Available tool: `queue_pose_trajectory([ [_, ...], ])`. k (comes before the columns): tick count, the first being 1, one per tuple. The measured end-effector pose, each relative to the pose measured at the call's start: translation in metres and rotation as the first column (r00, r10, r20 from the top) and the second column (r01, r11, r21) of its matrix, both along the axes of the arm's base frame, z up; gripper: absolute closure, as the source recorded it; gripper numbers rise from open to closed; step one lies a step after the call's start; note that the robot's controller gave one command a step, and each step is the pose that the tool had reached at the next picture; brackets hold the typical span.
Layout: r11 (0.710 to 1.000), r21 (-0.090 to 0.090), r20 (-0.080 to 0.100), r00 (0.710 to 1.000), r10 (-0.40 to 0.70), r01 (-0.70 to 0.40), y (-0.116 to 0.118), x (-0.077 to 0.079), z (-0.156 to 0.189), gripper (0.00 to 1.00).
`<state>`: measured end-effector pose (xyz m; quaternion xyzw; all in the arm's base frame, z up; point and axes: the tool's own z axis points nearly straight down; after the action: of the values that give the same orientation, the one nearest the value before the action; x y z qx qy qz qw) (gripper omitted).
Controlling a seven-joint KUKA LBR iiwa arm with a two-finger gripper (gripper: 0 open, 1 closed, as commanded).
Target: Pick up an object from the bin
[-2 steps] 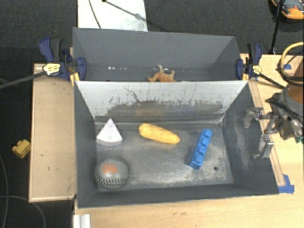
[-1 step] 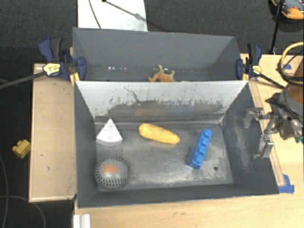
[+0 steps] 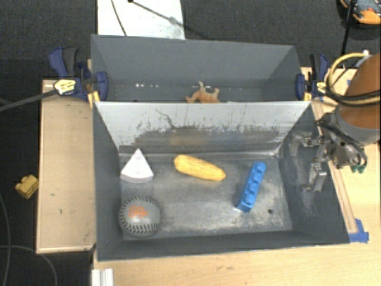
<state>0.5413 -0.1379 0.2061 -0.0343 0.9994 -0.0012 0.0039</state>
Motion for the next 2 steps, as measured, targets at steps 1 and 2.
queue_pose_trajectory([
  [1,0.999,0.001,-0.004,0.999,0.045,-0.045,0.041,0.019,-0.050,0.00],
  [2,0.987,0.000,0.001,0.987,0.159,-0.159,0.038,0.045,-0.096,0.00],
])
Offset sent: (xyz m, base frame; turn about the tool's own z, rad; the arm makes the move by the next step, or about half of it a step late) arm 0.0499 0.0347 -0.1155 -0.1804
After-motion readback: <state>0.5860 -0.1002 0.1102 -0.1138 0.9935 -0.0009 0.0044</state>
